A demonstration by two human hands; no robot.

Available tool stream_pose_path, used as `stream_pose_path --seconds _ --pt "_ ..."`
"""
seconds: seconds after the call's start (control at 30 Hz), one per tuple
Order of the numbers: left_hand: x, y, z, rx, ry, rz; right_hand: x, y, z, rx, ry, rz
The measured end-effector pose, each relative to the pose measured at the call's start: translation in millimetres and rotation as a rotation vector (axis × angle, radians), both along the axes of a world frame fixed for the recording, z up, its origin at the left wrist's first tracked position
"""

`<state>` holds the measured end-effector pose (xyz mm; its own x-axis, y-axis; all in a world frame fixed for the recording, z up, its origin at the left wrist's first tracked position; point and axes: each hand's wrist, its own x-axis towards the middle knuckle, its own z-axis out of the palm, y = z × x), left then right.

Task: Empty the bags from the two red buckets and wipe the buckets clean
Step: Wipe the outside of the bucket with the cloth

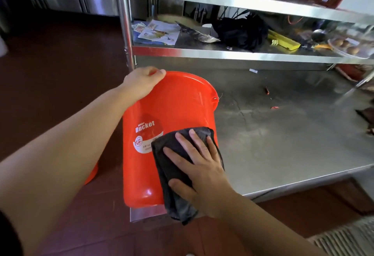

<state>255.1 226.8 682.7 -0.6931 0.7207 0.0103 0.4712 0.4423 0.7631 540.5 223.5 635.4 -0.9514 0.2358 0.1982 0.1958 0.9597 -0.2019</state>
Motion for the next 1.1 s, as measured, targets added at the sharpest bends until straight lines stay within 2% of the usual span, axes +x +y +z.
stream_pose_path --seconds 0.17,0.37,0.5,0.67,0.97,1.1 --pt "-10 -5 2 0.044 -0.171 0.015 -43 27 14 -0.003 -0.024 -0.027" --pt "-13 -13 0 0.169 -0.264 0.013 -121 77 34 -0.087 0.022 -0.166" --pt "-18 -24 -4 0.212 -0.314 0.041 -142 81 37 -0.061 0.006 -0.149" --pt "-28 -48 -10 0.259 -0.41 0.086 -121 39 29 0.041 -0.01 -0.09" --pt "-43 -72 -17 0.243 -0.5 0.114 -29 -23 4 0.015 -0.069 -0.016" --pt "-45 -74 -20 0.262 -0.505 0.109 -18 -30 2 0.022 -0.098 -0.02"
